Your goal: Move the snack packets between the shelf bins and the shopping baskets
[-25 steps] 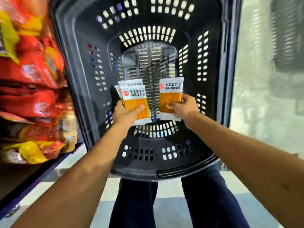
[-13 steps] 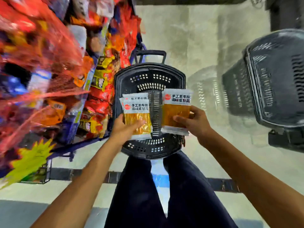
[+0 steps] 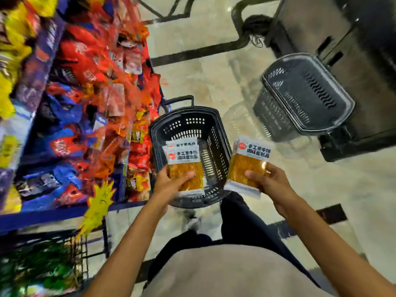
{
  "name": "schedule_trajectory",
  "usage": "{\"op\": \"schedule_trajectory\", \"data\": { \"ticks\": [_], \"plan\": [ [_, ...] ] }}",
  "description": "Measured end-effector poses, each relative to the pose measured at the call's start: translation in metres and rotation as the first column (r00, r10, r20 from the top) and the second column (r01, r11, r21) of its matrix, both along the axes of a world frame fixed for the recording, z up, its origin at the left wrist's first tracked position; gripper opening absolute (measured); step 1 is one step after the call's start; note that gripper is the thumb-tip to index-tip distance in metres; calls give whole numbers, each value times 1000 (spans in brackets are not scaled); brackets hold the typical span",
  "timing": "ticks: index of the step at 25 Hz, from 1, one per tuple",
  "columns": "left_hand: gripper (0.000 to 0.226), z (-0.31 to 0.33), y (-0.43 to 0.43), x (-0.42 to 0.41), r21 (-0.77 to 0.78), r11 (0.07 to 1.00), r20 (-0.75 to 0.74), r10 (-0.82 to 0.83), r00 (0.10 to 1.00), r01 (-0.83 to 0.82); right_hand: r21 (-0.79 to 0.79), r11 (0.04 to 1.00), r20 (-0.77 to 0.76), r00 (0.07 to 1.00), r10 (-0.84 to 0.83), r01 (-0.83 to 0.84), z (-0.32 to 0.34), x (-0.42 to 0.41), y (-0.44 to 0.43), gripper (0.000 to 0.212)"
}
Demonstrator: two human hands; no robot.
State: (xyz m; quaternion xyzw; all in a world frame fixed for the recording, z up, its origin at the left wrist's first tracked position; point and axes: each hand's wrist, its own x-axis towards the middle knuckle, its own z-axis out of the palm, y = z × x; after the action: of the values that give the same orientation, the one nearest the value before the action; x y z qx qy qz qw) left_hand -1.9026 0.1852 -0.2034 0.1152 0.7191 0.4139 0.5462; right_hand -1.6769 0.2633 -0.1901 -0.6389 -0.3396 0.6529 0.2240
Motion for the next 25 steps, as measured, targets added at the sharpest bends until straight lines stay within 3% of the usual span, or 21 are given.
{"op": "schedule_trajectory", "data": {
  "ticks": [8, 12, 17, 25],
  "plan": [
    [46, 13, -40, 10, 88, 922, 27, -380, 925, 376, -22, 925, -18, 925, -380, 380, 20, 33, -138, 37],
    [49, 23, -20, 55, 118, 816, 6, -571, 821, 566, 8, 842, -43, 841, -539, 539, 25, 65, -177, 41],
    [46, 37, -5, 147, 184, 625, 11, -773, 634, 759, 34, 719, -60, 719, -692, 694, 27, 124, -223, 26],
    [32, 35, -34, 308, 159, 433, 6, -899, 438, 887, 19, 516, -67, 516, -854, 857, 24, 245, -294, 29]
  ]
}}
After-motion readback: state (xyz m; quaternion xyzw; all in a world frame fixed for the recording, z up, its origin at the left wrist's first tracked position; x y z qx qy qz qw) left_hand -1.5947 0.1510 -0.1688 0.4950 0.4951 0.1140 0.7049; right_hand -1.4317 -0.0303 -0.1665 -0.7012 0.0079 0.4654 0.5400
